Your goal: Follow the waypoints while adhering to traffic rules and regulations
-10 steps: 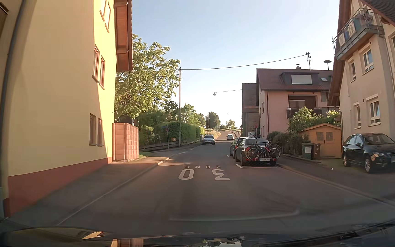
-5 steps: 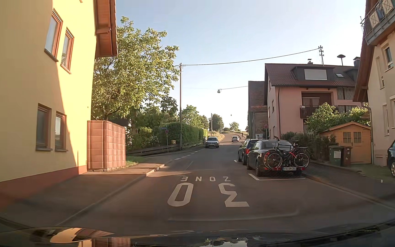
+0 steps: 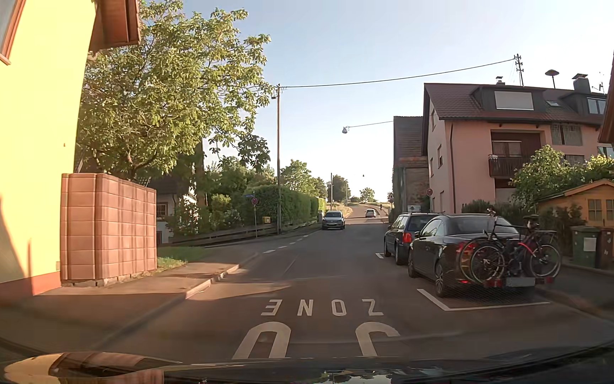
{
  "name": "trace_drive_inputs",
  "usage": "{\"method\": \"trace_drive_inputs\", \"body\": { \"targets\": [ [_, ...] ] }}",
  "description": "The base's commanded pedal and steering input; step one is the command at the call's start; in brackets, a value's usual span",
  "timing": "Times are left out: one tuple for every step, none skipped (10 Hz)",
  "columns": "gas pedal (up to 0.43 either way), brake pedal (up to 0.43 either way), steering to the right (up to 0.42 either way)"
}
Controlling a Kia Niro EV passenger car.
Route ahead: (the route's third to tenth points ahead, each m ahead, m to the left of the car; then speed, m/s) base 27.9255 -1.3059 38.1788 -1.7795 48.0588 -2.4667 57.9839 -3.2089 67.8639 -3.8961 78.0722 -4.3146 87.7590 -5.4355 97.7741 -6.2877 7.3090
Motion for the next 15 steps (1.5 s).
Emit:
{"method": "trace_drive_inputs", "body": {
  "targets": [
    [0.130, 0.000, -0.005],
    [0.130, 0.000, -0.004],
    [0.130, 0.000, -0.002],
    [0.130, 0.000, -0.002],
    [0.130, 0.000, -0.002],
    [0.118, 0.000, -0.001],
    [0.110, 0.000, 0.000],
    [0.110, 0.000, 0.002],
    [0.110, 0.000, 0.005],
    [0.110, 0.000, 0.008],
    [0.110, 0.000, 0.008],
    [0.110, 0.000, 0.010],
    [0.110, 0.000, 0.013],
    [0.110, 0.000, 0.017],
    [0.110, 0.000, 0.021]
  ]
}}
